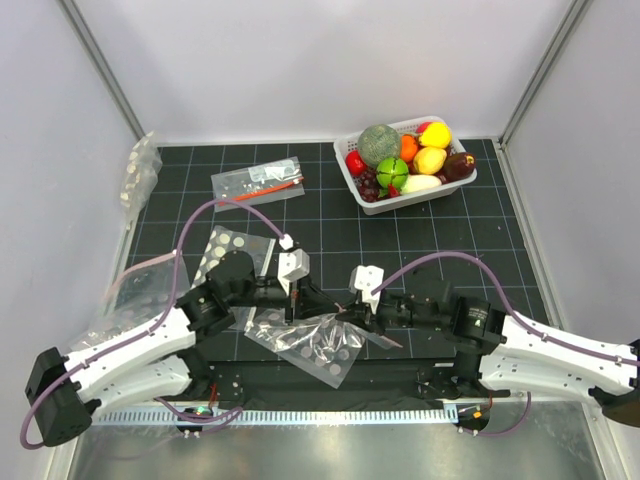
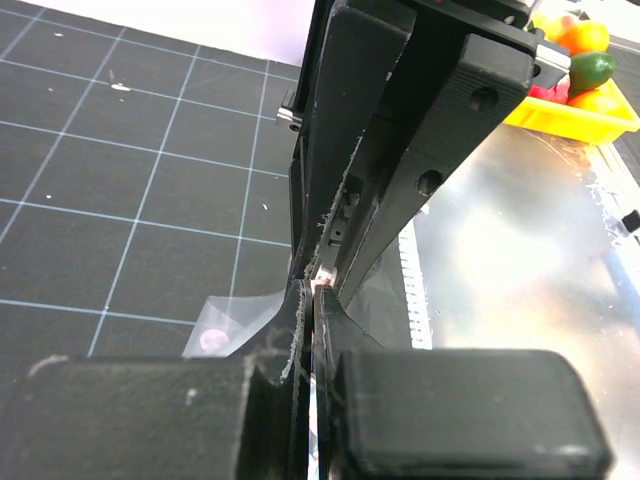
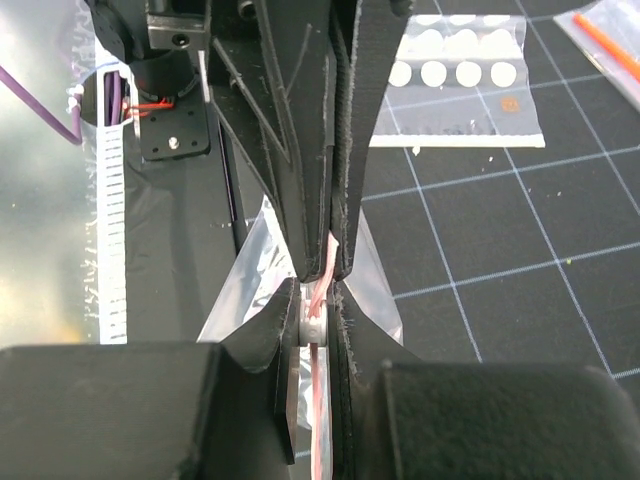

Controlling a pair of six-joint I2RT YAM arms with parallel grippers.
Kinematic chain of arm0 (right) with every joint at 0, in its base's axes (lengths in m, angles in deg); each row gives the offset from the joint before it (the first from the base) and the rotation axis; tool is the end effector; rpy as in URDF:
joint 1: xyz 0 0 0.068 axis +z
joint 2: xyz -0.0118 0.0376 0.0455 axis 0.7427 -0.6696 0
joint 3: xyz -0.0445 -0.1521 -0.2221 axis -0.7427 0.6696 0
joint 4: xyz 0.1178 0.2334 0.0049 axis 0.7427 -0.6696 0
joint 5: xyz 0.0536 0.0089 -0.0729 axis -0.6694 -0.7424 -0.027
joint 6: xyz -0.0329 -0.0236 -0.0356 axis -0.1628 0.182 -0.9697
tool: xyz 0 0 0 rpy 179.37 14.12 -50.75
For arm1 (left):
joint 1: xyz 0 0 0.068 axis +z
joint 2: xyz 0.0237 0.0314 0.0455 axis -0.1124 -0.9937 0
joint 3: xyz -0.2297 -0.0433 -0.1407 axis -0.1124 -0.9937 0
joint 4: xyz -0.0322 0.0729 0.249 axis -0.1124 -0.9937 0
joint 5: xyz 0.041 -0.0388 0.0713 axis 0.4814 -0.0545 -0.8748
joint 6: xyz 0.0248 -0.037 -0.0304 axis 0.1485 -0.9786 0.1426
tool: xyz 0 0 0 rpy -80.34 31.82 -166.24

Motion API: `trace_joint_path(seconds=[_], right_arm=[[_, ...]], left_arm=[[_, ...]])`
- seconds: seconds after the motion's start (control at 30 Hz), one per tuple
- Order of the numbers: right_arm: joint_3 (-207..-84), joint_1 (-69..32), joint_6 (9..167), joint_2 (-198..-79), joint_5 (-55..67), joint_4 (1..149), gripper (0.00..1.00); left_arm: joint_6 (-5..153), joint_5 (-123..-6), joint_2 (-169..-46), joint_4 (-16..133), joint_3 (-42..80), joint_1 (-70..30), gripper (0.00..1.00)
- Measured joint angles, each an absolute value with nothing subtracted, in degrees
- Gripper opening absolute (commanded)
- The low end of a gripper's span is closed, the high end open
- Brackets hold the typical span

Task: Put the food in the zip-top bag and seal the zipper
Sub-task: Open the zipper of the food storage bag at the center of the board.

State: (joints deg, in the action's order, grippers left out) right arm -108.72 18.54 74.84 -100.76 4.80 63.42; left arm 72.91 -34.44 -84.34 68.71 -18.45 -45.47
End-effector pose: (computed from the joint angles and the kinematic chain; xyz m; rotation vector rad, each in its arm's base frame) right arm 0.0672 0.1692 0.3030 -1.2552 1.5043 0.8614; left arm 0.1127 -0.1799 0.2969 1.1155 1.4670 -1.3766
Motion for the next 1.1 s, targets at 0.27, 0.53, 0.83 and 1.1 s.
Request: trace_joint_path(seconds=[0.27,0.53,0.83,1.1], right_arm=[[-109.5,18.6,74.8,-102.7,4.5,68.0,0.01],[-110.0,18.7,74.8,-103.9,4.4,68.8,0.01],[-112.6,18.7,74.8,-107.1,4.4,66.8,0.01],[-115.6,18.7,75.2,-109.5,5.0,63.4,0.01]], left_arm=[[73.0,-40.0,-76.2,66.1,-20.1,-45.8,0.00],[74.4,-47.1,-67.9,61.5,-20.2,-45.9,0.00],[74.6,-61.5,-61.3,51.8,-17.4,-46.3,0.00],[74.7,-80.7,-54.2,45.9,-14.1,-46.5,0.00]])
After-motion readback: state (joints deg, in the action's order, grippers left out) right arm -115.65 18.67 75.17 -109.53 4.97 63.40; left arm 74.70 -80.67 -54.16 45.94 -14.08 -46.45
